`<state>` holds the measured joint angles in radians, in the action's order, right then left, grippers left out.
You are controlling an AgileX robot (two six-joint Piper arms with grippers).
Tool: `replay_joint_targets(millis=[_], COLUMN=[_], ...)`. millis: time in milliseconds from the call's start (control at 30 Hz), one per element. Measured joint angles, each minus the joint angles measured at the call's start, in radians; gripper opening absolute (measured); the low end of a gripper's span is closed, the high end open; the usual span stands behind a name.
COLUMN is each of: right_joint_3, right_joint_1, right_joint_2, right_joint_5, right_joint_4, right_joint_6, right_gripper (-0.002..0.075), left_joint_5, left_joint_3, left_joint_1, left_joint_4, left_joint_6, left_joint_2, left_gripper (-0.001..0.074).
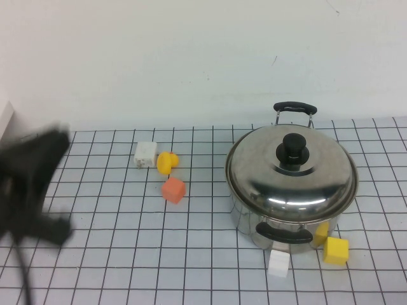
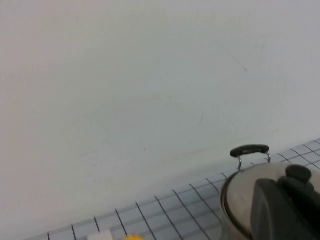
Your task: Cover the pot
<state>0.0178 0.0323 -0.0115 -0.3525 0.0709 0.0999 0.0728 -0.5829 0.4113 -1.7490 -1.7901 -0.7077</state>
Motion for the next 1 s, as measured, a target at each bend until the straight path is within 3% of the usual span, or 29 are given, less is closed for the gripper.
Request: replay_joint_targets(millis=[467, 1000], right_joint_3=[0.0, 0.0], right_joint_1=[0.0, 0.0], right_joint_2=[0.0, 0.0], right_joint_5=[0.0, 0.0], right_joint_4=[0.0, 0.0], right_joint_6=[0.0, 0.0], right_gripper=[0.0009, 0.0009], left_joint_5=[-0.025, 0.02], left_joint_3=[0.377, 0.435], left_joint_1=[0.0, 0.0], left_joint_4=[0.0, 0.0], left_joint_6=[-0.017, -0.019], left_joint_2=[0.383, 0.407], left_gripper=[0.0, -0.0001])
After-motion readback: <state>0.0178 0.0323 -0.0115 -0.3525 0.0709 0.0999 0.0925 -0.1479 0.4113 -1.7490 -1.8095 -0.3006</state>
